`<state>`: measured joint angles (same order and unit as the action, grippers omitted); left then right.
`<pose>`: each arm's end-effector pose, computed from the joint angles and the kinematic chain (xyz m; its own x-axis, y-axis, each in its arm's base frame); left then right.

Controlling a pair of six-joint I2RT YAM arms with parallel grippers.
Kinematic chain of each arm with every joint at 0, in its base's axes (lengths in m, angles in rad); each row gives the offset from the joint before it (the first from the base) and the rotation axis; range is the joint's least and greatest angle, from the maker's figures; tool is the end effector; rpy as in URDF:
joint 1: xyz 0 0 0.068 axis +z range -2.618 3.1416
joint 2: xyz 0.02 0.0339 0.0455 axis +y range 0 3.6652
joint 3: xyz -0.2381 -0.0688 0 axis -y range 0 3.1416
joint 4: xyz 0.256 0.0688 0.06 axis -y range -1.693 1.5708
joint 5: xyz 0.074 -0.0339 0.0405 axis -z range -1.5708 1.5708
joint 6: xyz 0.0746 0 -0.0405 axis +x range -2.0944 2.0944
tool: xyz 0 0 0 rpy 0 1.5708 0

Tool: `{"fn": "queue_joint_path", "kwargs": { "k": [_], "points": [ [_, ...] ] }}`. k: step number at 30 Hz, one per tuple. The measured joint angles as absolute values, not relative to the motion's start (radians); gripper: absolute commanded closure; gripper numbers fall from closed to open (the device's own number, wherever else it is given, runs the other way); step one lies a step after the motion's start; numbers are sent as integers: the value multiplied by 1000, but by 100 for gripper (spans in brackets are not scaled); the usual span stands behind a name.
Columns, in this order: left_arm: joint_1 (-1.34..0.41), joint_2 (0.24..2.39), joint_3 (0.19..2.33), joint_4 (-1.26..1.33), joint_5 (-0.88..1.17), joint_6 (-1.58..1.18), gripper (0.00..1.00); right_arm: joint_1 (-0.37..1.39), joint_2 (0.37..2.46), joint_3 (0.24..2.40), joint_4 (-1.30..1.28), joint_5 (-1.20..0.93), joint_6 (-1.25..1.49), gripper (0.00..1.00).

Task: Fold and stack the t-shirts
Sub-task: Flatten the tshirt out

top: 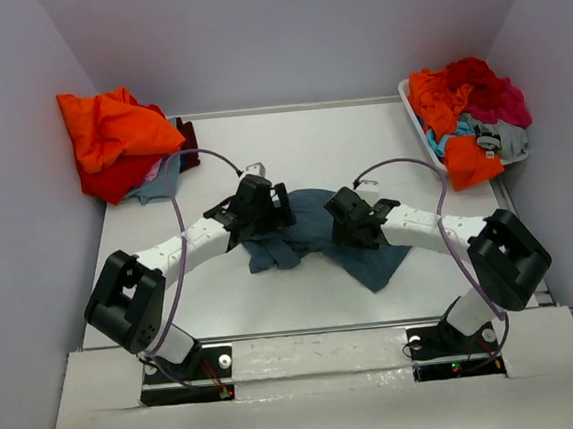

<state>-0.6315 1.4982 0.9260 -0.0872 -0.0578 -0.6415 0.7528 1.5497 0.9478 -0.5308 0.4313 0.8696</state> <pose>0.2994 -0.2136 0.1718 -0.7268 -0.2085 -0.6544 0.1468 0.8836 -0.4446 0.2549 0.1961 0.1277 -0.8020 0.1998 -0.5629 0.1878 0.9790 0.0799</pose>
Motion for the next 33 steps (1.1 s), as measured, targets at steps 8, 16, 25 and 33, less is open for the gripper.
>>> {"fn": "queue_joint_path", "kwargs": {
  "k": [8, 16, 25, 33],
  "points": [
    [-699, 1488, 883, -30, -88, -690, 1, 753, 1423, 794, -498, 390, 940, 56],
    [-727, 1547, 885, 4, -101, -694, 1, 753, 1362, 738, -495, 374, 972, 62],
    [-758, 1562, 884, 2, -136, -701, 1, 766, 1306, 735, -524, 345, 997, 37],
    [-758, 1563, 877, 9, -143, -713, 1, 794, 1116, 686, -630, 344, 1055, 37]
  ]
}}
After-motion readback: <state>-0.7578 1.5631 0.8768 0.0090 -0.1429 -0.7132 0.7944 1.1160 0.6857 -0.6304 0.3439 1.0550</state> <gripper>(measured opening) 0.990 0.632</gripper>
